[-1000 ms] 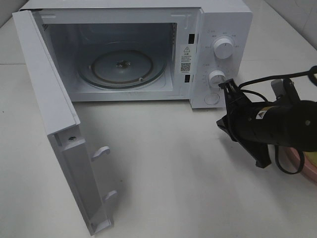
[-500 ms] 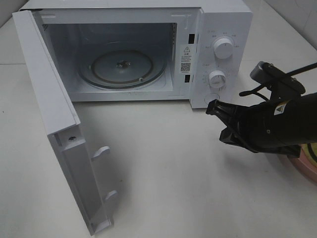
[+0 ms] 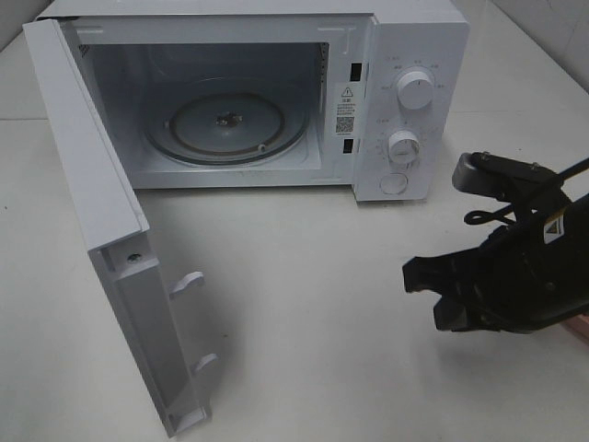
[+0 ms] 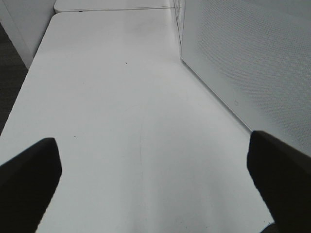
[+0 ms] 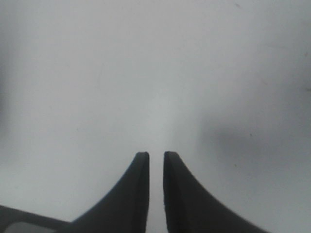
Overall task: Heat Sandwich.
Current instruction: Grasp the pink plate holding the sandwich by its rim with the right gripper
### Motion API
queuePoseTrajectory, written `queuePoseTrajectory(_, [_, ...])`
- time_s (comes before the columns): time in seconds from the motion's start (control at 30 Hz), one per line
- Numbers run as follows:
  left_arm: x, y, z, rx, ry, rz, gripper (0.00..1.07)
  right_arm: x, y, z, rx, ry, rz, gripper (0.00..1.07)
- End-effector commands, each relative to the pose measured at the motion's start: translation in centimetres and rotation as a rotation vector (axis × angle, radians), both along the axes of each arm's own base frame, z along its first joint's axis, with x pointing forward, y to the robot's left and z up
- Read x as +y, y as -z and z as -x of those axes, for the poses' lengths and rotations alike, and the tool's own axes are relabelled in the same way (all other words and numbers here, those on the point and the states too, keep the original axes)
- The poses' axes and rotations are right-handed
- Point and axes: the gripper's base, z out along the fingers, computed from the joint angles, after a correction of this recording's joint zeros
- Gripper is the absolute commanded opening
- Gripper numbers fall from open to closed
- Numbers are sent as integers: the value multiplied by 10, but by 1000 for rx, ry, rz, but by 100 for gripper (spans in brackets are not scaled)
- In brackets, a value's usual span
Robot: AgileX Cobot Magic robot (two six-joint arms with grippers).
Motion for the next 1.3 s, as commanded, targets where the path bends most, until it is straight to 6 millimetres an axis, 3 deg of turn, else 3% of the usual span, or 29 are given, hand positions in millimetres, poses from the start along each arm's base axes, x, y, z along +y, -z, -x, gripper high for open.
queuePoseTrajectory(0.03, [0,0,1,-7,3,6,102,-3,-2,5,34,-67,56,17])
queuePoseTrajectory(0.37, [0,0,1,-7,3,6,102,-13,-17,2,125,-213,256,24])
queuePoseTrajectory(0.5, [0,0,1,-7,3,6,102,-15,-36,-10,99,-258,346,40])
queuePoseTrajectory(0.53, [0,0,1,-7,3,6,102,-15,-36,-10,99,-258,346,40])
queuePoseTrajectory(0.67, [0,0,1,-7,3,6,102,-15,-54,-22,36,-285,406,65])
queuePoseTrajectory(0.7, [0,0,1,-7,3,6,102,-16,-58,-26,12,-295,425,77])
queuePoseTrajectory(0.73, [0,0,1,-7,3,6,102,-16,-58,-26,12,-295,425,77])
queuePoseTrajectory(0.87, [0,0,1,-7,3,6,102,-22,-61,-31,-1,-283,423,95])
queuePoseTrajectory(1.1, [0,0,1,-7,3,6,102,-38,-61,-36,13,-249,432,93])
queuePoseTrajectory(1.3, [0,0,1,-7,3,6,102,-63,-57,-44,56,-141,434,91])
